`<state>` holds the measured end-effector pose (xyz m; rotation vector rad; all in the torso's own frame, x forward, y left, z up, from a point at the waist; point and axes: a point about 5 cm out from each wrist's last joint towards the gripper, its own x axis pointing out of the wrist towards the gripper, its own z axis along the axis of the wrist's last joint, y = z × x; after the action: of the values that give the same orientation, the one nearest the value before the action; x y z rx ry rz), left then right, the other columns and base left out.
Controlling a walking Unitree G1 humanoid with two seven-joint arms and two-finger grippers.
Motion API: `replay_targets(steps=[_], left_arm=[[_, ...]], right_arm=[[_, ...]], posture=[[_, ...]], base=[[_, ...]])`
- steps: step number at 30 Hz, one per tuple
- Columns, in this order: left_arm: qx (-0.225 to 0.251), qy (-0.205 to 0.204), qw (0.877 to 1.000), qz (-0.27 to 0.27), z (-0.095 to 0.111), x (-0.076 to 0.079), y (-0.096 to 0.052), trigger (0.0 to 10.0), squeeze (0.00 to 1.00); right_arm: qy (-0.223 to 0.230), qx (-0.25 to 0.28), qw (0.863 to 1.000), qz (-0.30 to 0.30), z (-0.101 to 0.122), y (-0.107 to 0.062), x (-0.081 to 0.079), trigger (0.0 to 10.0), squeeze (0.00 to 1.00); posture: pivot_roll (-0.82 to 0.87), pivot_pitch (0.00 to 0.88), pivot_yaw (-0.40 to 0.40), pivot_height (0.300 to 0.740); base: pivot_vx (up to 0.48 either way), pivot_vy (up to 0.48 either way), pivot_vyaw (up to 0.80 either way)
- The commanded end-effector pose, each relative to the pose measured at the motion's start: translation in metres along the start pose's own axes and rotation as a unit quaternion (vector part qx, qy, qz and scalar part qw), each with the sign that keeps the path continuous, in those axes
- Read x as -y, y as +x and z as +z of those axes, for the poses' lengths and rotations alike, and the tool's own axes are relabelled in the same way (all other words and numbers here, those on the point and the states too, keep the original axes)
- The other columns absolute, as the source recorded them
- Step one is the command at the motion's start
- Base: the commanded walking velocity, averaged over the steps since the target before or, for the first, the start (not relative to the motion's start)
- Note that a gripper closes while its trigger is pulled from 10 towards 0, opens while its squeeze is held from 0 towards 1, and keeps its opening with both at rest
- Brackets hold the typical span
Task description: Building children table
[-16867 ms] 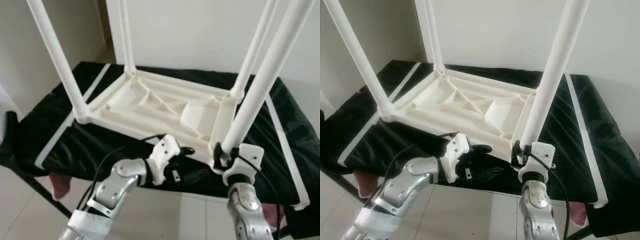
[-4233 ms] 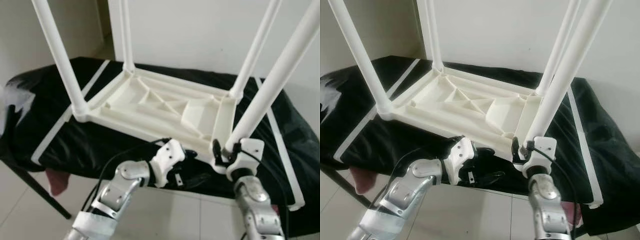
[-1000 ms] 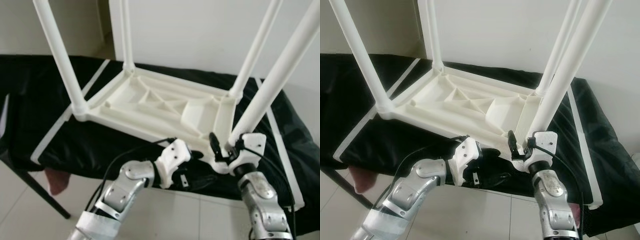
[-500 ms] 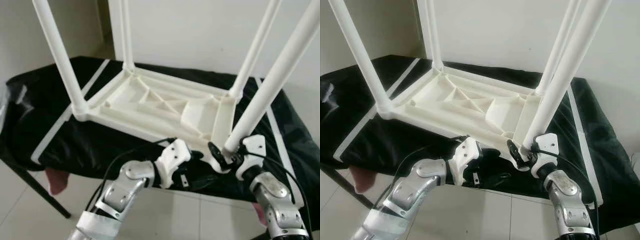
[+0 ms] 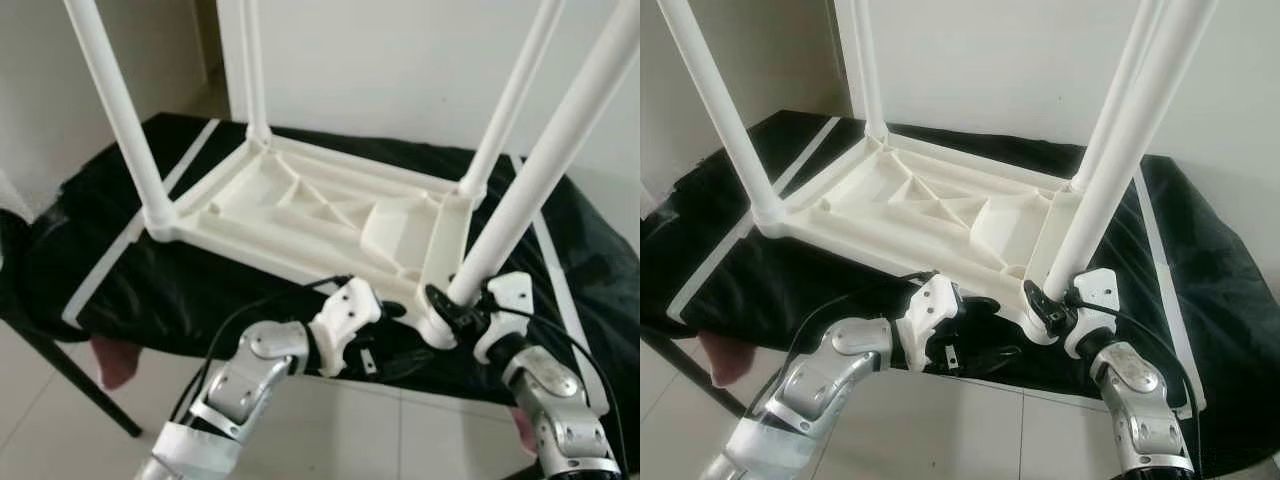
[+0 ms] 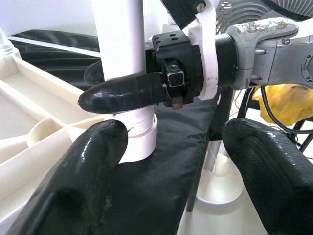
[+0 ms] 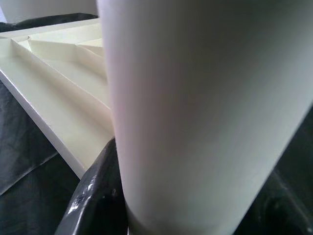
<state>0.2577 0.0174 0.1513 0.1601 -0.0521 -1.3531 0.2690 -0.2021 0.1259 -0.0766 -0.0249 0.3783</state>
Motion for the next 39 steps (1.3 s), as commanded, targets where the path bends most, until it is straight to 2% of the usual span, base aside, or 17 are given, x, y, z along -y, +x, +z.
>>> replay_targets(steps=[1, 5, 7, 8, 10, 11, 14, 19, 20, 23, 28, 36, 37, 39], left_arm=[[0.001, -0.002, 1.0, 0.0, 0.001, 0.001, 0.0, 10.0, 0.0], [0.001, -0.002, 1.0, -0.001, 0.001, 0.001, 0.0, 10.0, 0.0], [0.001, -0.003, 1.0, -0.002, 0.001, 0.002, 0.0, 10.0, 0.0], [0.001, -0.003, 1.0, -0.002, 0.001, 0.002, 0.0, 10.0, 0.0], [0.001, -0.004, 1.0, -0.002, 0.001, 0.003, 0.0, 10.0, 0.0], [0.001, -0.004, 1.0, -0.002, 0.001, 0.003, 0.0, 10.0, 0.0], [0.0, -0.005, 1.0, -0.003, 0.0, 0.003, 0.0, 10.0, 0.0], [-0.001, -0.005, 1.0, -0.005, 0.0, 0.004, 0.0, 10.0, 0.0], [-0.001, -0.005, 1.0, -0.005, 0.0, 0.004, 0.0, 10.0, 0.0], [-0.001, -0.005, 1.0, -0.004, 0.0, 0.004, 0.0, 10.0, 0.0], [-0.002, -0.005, 1.0, -0.008, 0.0, 0.005, -0.001, 10.0, 0.0], [-0.004, 0.0, 1.0, -0.015, 0.0, 0.003, 0.0, 10.0, 0.0], [-0.005, 0.0, 1.0, -0.015, 0.0, 0.004, 0.0, 10.0, 0.0], [-0.006, 0.0, 1.0, -0.015, -0.001, 0.004, -0.001, 10.0, 0.0]], right_arm=[[0.013, -0.003, 1.0, -0.003, -0.003, -0.001, -0.003, 10.0, 0.0], [0.017, 0.013, 0.999, -0.035, 0.0, 0.0, -0.006, 10.0, 0.0], [0.029, 0.014, 0.996, -0.078, -0.002, 0.002, -0.012, 10.0, 0.0], [0.029, 0.014, 0.996, -0.078, -0.002, 0.002, -0.012, 10.0, 0.0], [0.04, 0.008, 0.991, -0.128, -0.003, 0.004, -0.019, 10.0, 0.0], [0.04, 0.008, 0.991, -0.128, -0.003, 0.004, -0.019, 10.0, 0.0], [0.063, 0.009, 0.978, -0.197, -0.003, 0.007, -0.025, 10.0, 0.0], [0.081, 0.006, 0.957, -0.279, -0.002, 0.01, -0.034, 10.0, 0.0], [0.081, 0.006, 0.957, -0.279, -0.002, 0.01, -0.034, 10.0, 0.0], [0.096, 0.003, 0.946, -0.31, -0.004, 0.01, -0.041, 10.0, 0.0], [0.093, 0.008, 0.945, -0.312, -0.001, 0.011, -0.046, 10.0, 0.0], [0.097, 0.036, 0.942, -0.32, 0.009, 0.009, -0.041, 10.0, 0.0], [0.095, 0.037, 0.942, -0.32, 0.009, 0.008, -0.04, 10.0, 1.0], [0.096, 0.042, 0.944, -0.314, 0.01, 0.007, -0.039, 10.0, 1.0]], posture=[[0.0, 0.0, -0.03, 0.74], [0.0, 0.0, -0.03, 0.74], [0.0, 0.0, -0.033, 0.74], [0.0, 0.0, -0.033, 0.74], [0.0, 0.0, -0.036, 0.74], [0.0, 0.0, -0.036, 0.74], [0.01, 0.0, -0.039, 0.74], [0.01, 0.0, -0.044, 0.74], [0.01, 0.0, -0.044, 0.74], [0.01, 0.0, -0.044, 0.74], [0.01, 0.0, -0.038, 0.74], [0.0, 0.0, -0.034, 0.74], [0.0, 0.0, -0.034, 0.74], [0.01, 0.0, -0.035, 0.74]], base=[[0.0, 0.0, 0.0], [0.0, 0.0, 0.0], [0.0, 0.0, 0.0], [0.0, 0.0, 0.0], [0.0, 0.0, 0.0], [0.0, 0.0, 0.0], [0.0, 0.0, 0.0], [0.0, 0.0, 0.0], [0.0, 0.0, 0.0], [0.0, 0.0, 0.0], [0.0, 0.0, 0.0], [0.0, 0.0, 0.0], [0.0, 0.0, 0.0], [0.0, 0.0, 0.0]])
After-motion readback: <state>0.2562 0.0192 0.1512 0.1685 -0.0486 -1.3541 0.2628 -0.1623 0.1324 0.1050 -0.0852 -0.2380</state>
